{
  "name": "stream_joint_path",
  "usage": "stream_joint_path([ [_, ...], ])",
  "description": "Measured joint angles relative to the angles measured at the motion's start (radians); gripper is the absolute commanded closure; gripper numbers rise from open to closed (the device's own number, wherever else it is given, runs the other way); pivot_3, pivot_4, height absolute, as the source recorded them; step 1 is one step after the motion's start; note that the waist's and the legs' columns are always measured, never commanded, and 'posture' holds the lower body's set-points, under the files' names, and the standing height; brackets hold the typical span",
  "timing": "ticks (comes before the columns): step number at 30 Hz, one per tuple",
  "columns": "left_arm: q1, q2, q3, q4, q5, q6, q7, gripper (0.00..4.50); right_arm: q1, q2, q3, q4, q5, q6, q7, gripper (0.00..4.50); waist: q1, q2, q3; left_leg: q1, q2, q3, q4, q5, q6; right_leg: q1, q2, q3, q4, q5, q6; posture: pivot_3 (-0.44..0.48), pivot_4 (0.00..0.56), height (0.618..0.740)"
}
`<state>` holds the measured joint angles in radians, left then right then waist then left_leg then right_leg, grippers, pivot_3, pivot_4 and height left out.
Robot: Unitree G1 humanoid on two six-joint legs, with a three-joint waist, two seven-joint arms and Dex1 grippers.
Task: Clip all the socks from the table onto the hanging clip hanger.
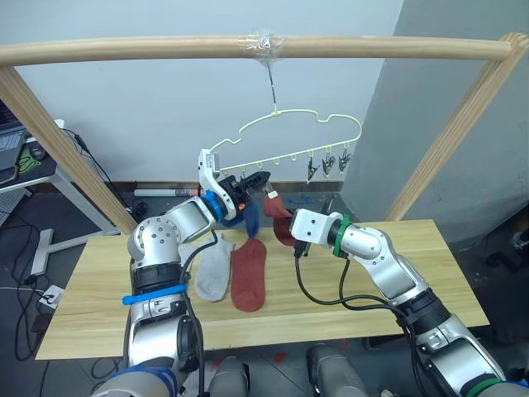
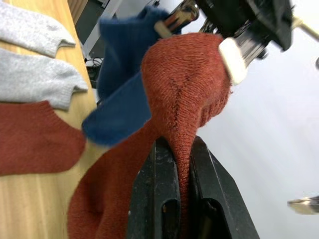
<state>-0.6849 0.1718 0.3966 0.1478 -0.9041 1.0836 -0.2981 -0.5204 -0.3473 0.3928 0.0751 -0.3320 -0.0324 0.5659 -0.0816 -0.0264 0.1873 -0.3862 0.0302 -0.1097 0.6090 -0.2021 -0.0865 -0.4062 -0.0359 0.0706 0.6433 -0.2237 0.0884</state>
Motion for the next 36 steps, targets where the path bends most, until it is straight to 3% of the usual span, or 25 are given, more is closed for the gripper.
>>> stream_joint_path([
  [21,0.034,0.002,-0.039,-0.045,0.001,0.0,-0.019,4.31,0.0,0.023,0.0,0.0,-0.002,0.041,-0.014,4.47,0.002,0.0,0.0,0.0,0.0,0.0,0.0,0.0,0.0,0.0,0.0,0.0,0.0,0.0,0.0,0.033,0.121,0.74],
  [23,0.045,0.002,-0.042,-0.062,0.001,-0.001,-0.022,3.6,0.0,0.023,0.0,0.0,-0.002,0.041,-0.015,4.5,0.002,0.0,0.0,0.0,0.0,0.0,0.0,0.0,0.0,0.0,0.0,0.0,0.0,0.0,-0.001,0.033,0.121,0.74],
  [36,0.103,0.007,-0.018,-0.145,-0.068,0.019,-0.007,0.01,-0.003,0.023,0.0,0.026,0.003,0.027,-0.013,4.5,0.026,0.0,0.0,0.0,0.0,0.0,0.0,0.0,0.0,-0.001,0.0,0.0,0.0,-0.003,-0.004,0.073,0.132,0.74],
])
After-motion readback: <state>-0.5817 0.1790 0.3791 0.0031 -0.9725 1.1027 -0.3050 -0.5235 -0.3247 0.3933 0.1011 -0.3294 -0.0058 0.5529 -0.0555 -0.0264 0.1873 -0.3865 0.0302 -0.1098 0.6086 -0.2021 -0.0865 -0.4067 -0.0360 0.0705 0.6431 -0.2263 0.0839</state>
